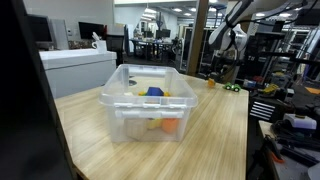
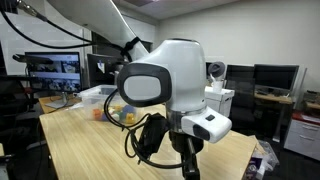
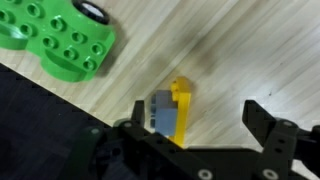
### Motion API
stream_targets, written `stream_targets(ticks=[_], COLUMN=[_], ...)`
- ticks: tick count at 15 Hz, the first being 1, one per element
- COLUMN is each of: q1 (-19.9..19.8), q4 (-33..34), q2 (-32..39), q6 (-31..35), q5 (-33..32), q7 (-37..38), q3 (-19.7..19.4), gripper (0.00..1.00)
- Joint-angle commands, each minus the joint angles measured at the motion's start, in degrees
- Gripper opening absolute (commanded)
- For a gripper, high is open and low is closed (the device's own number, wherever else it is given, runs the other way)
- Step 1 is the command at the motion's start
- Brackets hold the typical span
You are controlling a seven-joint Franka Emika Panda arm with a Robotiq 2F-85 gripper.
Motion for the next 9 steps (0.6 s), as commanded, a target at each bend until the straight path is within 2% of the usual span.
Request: stream_targets(ticks=[1,9], q1=[-3.1,-6.9], q4=[-0.5,0.8], q2=[1.4,3.1], q6=[2.8,5.3], q5=[2.5,2.8], q7=[-4.7,-4.6], q3=[3.3,6.4], gripper=[1.00,0.99])
